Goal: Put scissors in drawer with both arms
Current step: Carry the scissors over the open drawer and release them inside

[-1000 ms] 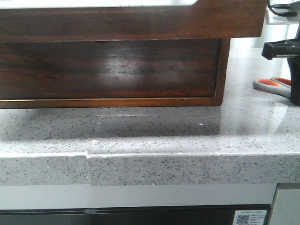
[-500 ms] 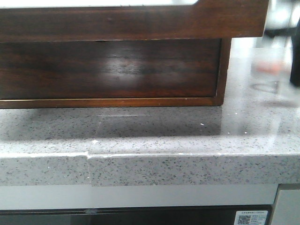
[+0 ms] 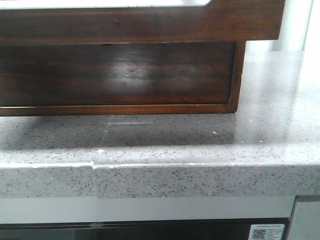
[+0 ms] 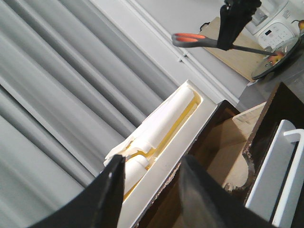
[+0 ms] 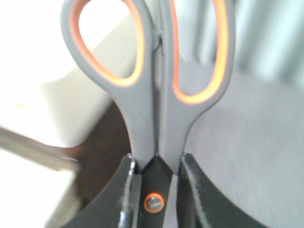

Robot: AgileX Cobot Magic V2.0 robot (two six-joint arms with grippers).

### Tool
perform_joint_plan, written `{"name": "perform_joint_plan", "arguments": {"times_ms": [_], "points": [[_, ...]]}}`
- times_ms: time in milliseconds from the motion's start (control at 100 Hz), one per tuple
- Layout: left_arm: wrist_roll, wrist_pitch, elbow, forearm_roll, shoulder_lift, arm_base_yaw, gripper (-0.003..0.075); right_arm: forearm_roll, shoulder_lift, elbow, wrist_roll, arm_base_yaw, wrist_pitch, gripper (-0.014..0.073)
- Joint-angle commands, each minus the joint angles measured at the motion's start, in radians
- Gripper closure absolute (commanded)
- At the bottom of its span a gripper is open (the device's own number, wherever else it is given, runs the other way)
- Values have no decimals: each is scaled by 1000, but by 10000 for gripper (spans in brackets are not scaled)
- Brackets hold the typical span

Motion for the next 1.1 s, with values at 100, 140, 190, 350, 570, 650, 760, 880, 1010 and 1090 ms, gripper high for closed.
{"name": "perform_joint_plan", "arguments": {"times_ms": [100, 140, 190, 350, 570, 650, 760, 880, 1010, 1090], "points": [[-9, -40, -35, -16, 8, -6, 459, 31, -25, -29, -149, 170, -122, 656], [-9, -40, -35, -16, 8, -6, 459, 31, -14, -29, -183, 215, -125, 656], [-11, -42, -35, -17, 8, -6, 459, 31, -2, -29, -218, 267, -137, 656], [-12, -44, -35, -18, 8, -6, 459, 24, 60, -29, -331, 421, -200, 656], [-12, -44, -35, -18, 8, -6, 459, -19, 185, -29, -358, 518, -245, 656], [-12, -44, -35, -18, 8, -6, 459, -19, 225, -29, -358, 520, -245, 656], [-12, -44, -35, -18, 8, -6, 459, -19, 264, -29, -358, 520, -243, 656], [-12, -44, -35, -18, 8, -6, 459, -19, 287, -29, -358, 520, -243, 654], [-12, -44, -35, -18, 8, -6, 459, -19, 302, -29, -358, 520, -243, 653], [-12, -44, -35, -18, 8, -6, 459, -19, 302, -29, -358, 520, -242, 635]]}}
